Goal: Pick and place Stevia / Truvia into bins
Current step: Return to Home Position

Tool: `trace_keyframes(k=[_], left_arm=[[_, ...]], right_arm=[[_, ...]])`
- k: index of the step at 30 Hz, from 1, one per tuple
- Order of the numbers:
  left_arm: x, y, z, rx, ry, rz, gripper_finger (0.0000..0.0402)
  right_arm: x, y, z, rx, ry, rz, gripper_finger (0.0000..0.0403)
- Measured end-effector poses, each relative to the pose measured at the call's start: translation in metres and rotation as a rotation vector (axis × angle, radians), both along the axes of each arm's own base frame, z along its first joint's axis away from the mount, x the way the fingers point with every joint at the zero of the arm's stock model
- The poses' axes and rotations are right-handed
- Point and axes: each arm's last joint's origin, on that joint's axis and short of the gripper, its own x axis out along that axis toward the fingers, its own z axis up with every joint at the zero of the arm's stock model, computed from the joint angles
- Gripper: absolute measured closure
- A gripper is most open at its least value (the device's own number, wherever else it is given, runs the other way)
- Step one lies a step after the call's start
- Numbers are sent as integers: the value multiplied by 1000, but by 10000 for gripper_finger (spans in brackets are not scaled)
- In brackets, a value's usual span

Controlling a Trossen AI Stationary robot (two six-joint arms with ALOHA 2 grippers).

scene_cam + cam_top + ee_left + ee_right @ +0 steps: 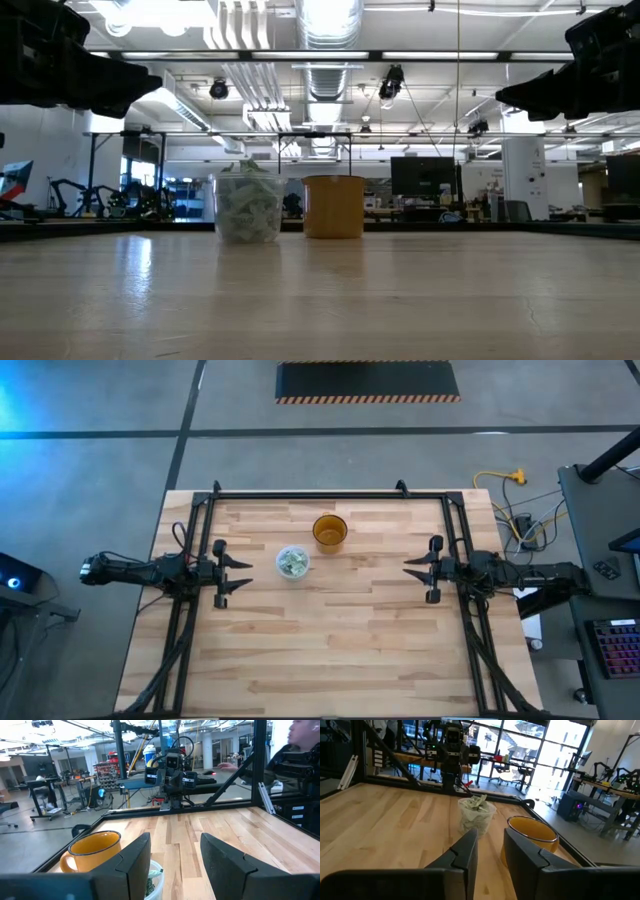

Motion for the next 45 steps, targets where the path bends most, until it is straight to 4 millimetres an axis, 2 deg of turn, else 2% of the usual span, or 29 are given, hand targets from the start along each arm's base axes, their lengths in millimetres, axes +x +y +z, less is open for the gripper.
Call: trace_keyframes(k=[45], left_arm=[[0,0,0,0,0,0,243]], right_arm=[[0,0,0,0,0,0,327]])
